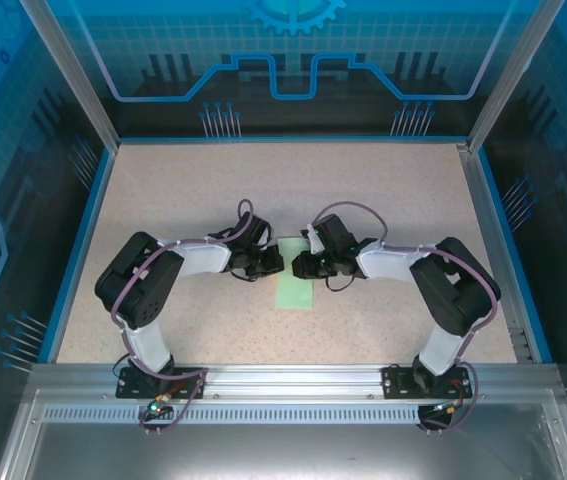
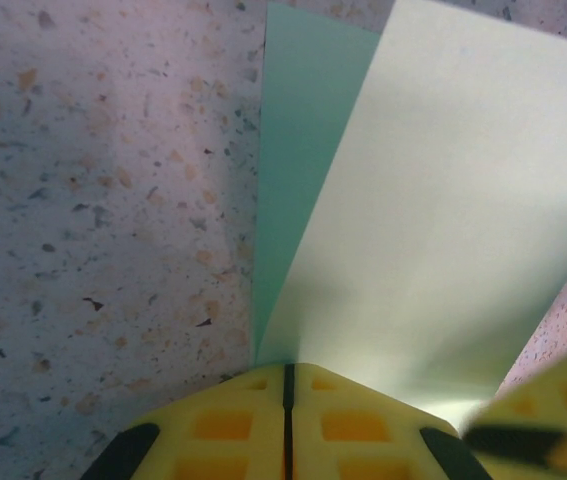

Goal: Fold a paper plane with a square sheet of paper (pick it up from the middle)
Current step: Fold the square sheet of paper in half at the center of the table.

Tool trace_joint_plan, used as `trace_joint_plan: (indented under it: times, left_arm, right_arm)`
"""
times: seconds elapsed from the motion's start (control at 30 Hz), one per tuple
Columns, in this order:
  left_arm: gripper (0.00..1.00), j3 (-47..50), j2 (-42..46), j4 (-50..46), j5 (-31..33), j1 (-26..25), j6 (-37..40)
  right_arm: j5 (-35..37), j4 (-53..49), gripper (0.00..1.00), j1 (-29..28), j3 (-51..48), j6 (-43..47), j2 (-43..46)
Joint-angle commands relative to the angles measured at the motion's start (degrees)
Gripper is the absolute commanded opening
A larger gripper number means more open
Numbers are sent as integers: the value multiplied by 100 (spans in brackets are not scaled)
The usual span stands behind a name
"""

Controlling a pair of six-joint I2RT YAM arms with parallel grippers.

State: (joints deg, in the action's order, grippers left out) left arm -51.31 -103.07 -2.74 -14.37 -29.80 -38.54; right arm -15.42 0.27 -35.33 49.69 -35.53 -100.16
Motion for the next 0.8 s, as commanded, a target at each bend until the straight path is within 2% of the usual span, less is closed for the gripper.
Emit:
trace_joint_plan:
  times: [0.0,0.2,0.37,0.6,0.77]
  left_arm:
    - [10,142,-224,-795,598,23,154]
    - [10,166,-241,-811,627,18,166]
    - [10,211,-258,-803,647,18,200]
    - [10,188,-233,-816,629,22,240]
    - [10,191,-233,-812,633,21,233]
  right_arm:
    - [12,287,17,238,-45,-120,-128]
    - [181,340,17,520,-341,-365,-297]
    - [242,578,18,765,-565,-579,-54]
    - [321,475,19,465,-301,-503,524]
    - [251,285,19,388,38,-468,15]
